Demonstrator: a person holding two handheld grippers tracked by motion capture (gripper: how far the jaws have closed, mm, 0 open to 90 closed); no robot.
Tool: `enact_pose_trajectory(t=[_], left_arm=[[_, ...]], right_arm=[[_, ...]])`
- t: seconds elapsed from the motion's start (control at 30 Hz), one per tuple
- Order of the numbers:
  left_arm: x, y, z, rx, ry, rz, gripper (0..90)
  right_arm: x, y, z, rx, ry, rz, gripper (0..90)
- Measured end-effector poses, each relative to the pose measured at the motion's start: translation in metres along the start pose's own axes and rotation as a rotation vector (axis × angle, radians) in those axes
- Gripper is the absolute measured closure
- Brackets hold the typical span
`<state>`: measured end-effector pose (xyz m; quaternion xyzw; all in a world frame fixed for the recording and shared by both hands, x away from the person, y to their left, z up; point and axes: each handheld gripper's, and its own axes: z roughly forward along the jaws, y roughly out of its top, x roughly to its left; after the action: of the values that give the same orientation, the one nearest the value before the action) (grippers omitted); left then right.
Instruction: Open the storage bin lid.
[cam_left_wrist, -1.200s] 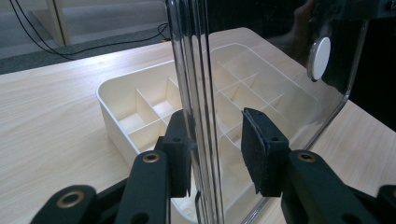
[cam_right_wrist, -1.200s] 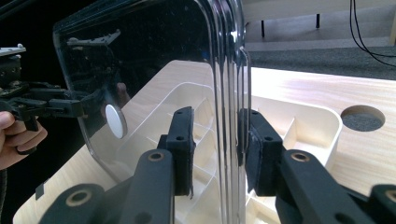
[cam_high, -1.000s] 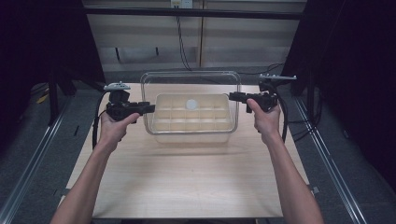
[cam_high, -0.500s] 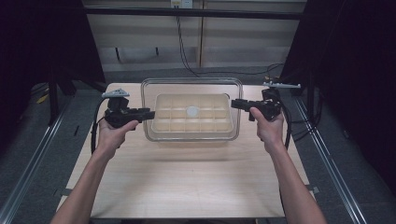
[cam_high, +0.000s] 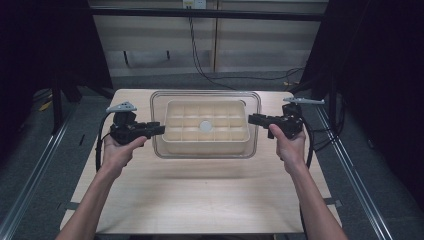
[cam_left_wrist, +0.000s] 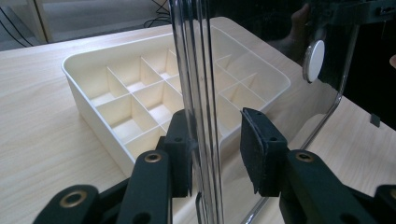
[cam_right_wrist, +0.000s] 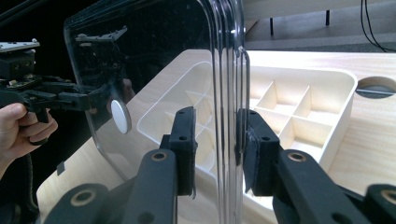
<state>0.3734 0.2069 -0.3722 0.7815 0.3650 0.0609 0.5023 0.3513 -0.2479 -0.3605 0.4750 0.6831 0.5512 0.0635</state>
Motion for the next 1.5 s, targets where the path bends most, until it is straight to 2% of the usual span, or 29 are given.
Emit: enact_pose_trajectory(t=[0.17, 0.6, 0.63, 0.67, 0.7, 0.87, 1.07, 1.5], left_arm=[[-0.003, -0.004, -0.001, 0.012, -0.001, 0.006, 65.3], [-0.011, -0.02, -0.005, 0.022, -0.005, -0.007, 65.2], [-0.011, -0.022, -0.006, 0.024, -0.007, 0.001, 65.2], [-0.01, -0.024, -0.005, 0.032, -0.013, -0.014, 65.5], [-0.01, -0.024, -0.005, 0.032, -0.013, -0.014, 65.5], [-0.011, -0.031, -0.007, 0.038, -0.018, -0.016, 65.5], [-0.014, -0.04, -0.009, 0.04, -0.032, -0.03, 65.6], [-0.023, -0.058, -0.013, 0.082, -0.04, -0.027, 65.9]], right_arm=[[0.0, -0.006, 0.0, 0.013, -0.002, 0.002, 68.5], [0.006, -0.022, -0.007, 0.02, 0.002, 0.001, 68.6], [0.007, -0.023, -0.007, 0.028, 0.002, -0.002, 68.6], [0.008, -0.025, -0.007, 0.049, -0.006, -0.017, 68.5], [0.008, -0.026, -0.007, 0.053, -0.004, -0.011, 68.6], [0.011, -0.031, -0.009, 0.043, 0.002, -0.017, 68.8], [0.015, -0.037, -0.011, 0.053, -0.001, -0.01, 68.9], [0.021, -0.061, -0.018, 0.071, 0.007, 0.016, 69.2]])
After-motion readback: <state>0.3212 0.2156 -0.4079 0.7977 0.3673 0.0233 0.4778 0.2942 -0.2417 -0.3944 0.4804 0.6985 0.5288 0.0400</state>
